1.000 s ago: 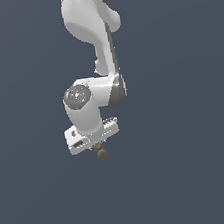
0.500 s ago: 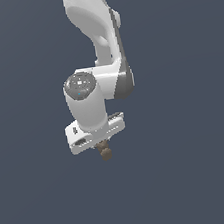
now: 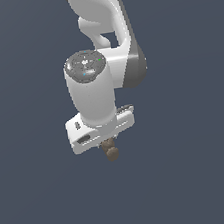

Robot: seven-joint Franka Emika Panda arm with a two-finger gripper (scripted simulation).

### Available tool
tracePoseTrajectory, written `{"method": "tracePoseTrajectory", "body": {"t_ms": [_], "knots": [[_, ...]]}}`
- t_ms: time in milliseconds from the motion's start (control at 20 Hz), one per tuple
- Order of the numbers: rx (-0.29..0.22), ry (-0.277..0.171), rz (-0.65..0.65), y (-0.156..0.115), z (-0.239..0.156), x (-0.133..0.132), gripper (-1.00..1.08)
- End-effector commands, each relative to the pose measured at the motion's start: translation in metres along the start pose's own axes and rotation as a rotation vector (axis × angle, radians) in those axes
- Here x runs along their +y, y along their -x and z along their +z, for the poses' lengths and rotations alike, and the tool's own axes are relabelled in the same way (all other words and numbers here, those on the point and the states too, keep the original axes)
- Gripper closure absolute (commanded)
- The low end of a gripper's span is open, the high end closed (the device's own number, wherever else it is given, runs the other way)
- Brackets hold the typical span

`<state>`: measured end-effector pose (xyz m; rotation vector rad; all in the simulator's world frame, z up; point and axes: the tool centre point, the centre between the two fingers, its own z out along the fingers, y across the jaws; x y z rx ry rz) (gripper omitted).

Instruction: Pick up the object and move it to a goal position.

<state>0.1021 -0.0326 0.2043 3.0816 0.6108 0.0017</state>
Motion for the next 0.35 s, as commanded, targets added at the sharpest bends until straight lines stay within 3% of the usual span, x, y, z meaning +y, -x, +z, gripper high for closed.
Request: {"method": "tracePoseTrajectory", "body": {"t_ms": [0, 300], "knots": [[-0.001, 0.0, 0.001, -0.0041, -0.0071, -0.0015, 1.08], [-0.001, 0.0, 0.001, -0.0073, -0.0109, -0.0019, 1.08]]}}
